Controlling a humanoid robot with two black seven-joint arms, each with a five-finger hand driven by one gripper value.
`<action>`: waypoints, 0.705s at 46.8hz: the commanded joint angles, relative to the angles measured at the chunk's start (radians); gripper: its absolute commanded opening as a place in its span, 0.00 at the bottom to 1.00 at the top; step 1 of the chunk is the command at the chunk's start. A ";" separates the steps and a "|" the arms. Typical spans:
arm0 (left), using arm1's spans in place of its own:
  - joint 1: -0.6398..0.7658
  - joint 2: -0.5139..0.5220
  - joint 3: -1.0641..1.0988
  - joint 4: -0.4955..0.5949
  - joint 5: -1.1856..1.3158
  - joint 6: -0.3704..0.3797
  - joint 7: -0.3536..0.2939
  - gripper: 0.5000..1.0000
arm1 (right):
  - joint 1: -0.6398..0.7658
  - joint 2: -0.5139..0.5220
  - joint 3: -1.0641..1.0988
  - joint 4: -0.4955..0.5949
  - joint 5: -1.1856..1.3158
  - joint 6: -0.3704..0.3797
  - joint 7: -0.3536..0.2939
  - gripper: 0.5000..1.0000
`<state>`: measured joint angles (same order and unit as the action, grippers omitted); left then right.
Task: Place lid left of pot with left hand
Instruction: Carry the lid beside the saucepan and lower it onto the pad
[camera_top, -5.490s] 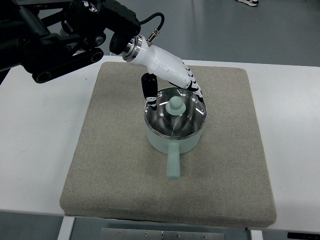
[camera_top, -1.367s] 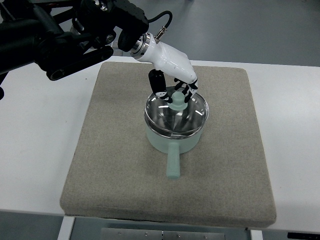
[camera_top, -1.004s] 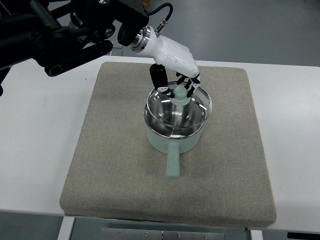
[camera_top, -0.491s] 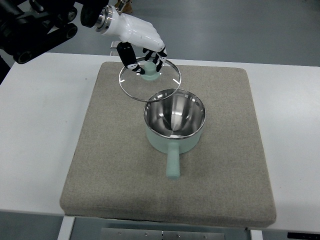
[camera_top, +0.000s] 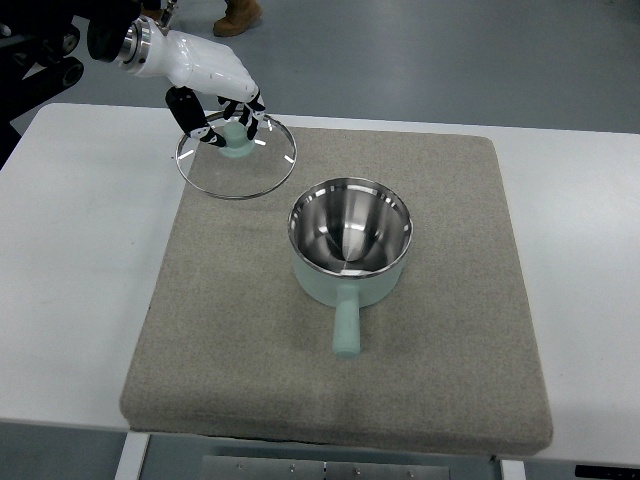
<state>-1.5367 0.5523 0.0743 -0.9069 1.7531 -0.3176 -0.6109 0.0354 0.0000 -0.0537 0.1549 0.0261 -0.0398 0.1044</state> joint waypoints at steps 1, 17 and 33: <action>0.026 0.008 0.001 0.000 0.000 0.002 0.000 0.00 | 0.000 0.000 0.000 0.000 0.000 0.000 0.000 0.85; 0.115 0.008 0.001 0.002 0.002 0.049 0.000 0.00 | 0.000 0.000 0.000 0.000 0.000 0.000 0.000 0.85; 0.147 0.006 -0.001 0.002 -0.006 0.074 0.000 0.00 | 0.000 0.000 0.000 0.000 0.000 0.000 0.000 0.85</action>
<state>-1.3909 0.5599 0.0741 -0.9049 1.7492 -0.2457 -0.6107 0.0353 0.0000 -0.0537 0.1549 0.0261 -0.0397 0.1043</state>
